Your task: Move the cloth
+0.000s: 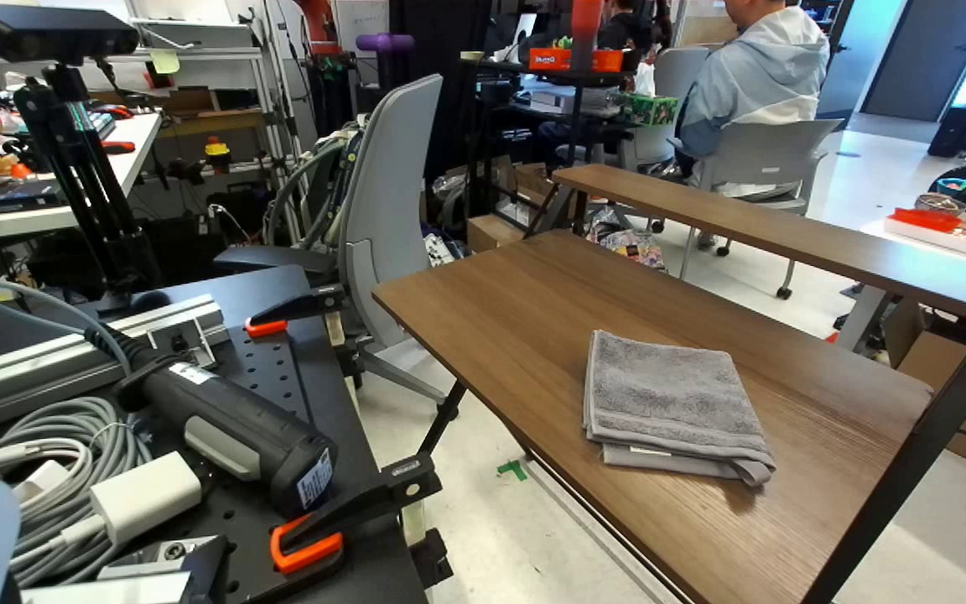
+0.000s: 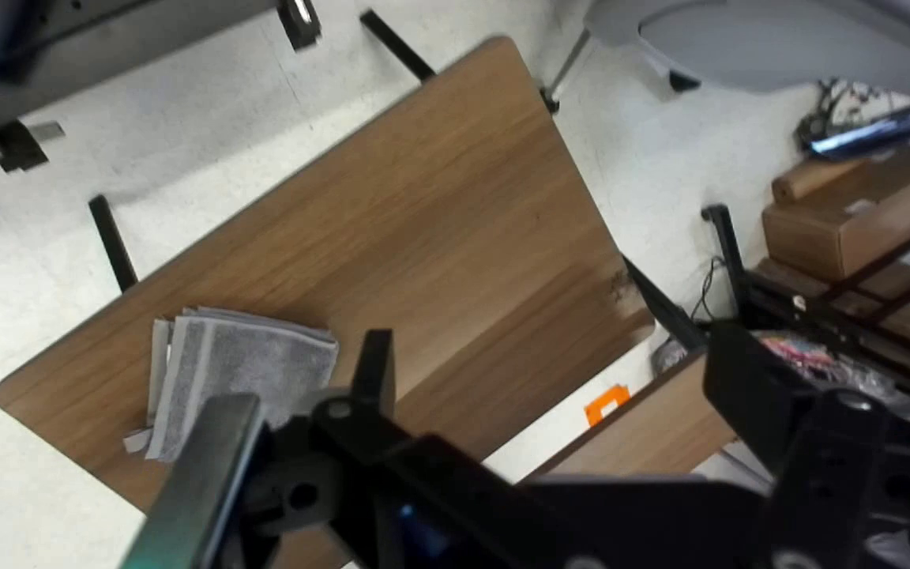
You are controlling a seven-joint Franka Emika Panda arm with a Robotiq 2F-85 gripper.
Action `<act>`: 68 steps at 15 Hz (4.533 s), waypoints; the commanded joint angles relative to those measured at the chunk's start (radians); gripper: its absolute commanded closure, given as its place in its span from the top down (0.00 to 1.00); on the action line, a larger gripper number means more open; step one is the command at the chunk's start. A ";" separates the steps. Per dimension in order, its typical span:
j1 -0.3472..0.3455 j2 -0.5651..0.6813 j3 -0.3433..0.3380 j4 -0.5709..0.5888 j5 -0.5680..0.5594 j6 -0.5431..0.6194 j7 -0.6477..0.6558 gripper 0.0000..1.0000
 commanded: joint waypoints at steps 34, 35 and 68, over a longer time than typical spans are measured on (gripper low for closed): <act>-0.066 1.300 -0.209 0.840 -0.221 0.256 0.235 1.00; -0.066 1.300 -0.209 0.840 -0.221 0.256 0.235 1.00; 0.309 1.421 -0.200 0.780 -0.297 0.427 0.297 1.00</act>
